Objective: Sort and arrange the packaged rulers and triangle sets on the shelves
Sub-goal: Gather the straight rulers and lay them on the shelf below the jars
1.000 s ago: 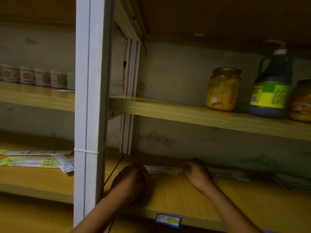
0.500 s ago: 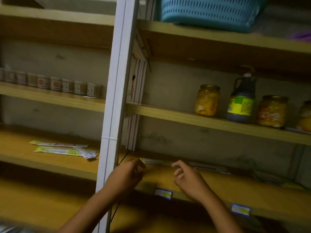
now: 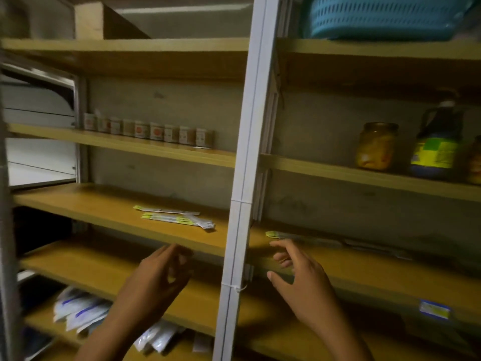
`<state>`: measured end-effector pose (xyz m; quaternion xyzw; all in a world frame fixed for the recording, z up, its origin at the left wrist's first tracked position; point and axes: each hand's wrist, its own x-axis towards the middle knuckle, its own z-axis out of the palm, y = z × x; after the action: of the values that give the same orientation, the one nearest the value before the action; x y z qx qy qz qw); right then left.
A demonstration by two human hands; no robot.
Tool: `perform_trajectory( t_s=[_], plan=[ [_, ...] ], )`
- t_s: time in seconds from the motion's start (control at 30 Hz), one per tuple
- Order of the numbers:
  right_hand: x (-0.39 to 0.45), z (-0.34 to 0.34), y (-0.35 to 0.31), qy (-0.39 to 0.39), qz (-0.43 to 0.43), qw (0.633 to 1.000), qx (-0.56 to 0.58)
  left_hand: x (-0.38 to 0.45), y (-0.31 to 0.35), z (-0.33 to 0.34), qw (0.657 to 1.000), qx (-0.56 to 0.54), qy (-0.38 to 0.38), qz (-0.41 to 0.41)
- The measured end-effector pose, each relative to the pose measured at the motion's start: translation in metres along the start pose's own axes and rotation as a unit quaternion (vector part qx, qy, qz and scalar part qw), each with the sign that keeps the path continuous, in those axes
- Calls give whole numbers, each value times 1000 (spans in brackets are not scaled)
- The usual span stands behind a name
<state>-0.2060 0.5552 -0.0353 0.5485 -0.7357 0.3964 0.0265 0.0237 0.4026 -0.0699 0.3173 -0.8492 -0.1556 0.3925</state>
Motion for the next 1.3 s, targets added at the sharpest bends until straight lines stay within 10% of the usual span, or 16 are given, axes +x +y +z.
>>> perform_trajectory(
  t_s=[0.57, 1.3],
  plan=[
    [82, 157, -117, 23, 33, 999, -32, 87, -177, -101, 998, -14, -16, 54],
    [242, 246, -78, -37, 40, 995, -89, 285, -318, -18, 978, 166, -127, 28]
  ],
)
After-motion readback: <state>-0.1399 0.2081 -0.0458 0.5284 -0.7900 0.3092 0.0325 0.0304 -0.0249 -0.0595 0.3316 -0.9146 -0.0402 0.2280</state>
